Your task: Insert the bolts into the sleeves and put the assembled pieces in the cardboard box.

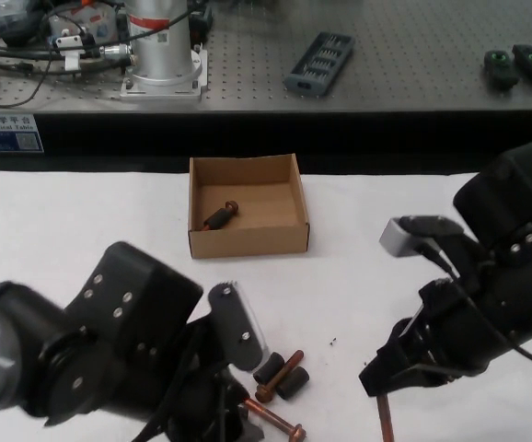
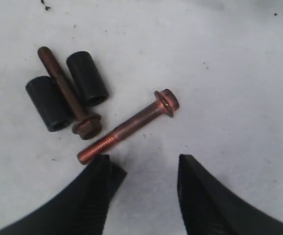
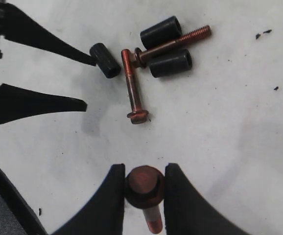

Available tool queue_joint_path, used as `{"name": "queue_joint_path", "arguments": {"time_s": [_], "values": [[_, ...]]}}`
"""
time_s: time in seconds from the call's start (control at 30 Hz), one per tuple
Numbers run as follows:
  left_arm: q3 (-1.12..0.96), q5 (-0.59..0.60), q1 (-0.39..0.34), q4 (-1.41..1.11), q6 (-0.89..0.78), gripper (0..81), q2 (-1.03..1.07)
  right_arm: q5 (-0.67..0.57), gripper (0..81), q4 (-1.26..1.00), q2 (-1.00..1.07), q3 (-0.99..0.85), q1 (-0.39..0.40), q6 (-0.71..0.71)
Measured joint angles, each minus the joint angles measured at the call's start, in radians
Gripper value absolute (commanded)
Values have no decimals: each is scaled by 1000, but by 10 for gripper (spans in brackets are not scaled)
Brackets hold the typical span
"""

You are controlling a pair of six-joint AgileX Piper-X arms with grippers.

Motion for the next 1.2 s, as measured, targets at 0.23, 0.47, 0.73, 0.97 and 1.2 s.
{"name": "queue_joint_path", "arguments": {"time_s": [0.23, 0.47, 0.73, 0.97, 1.2], "values": [[-81, -85, 0, 73, 151, 323, 30, 0, 106, -21, -32, 0, 0, 0], [-83, -114, 0, 170, 245, 323, 64, 0, 106, -46, -32, 1, 0, 0], [-83, -121, 0, 175, 309, 323, 64, -6, 106, -45, -32, 1, 0, 0], [-87, -123, 0, 159, 315, 323, 76, -27, 106, -45, -32, 1, 0, 0], [-92, -130, 3, 120, 331, 323, 117, -30, 106, -45, -32, 1, 0, 0]]}}
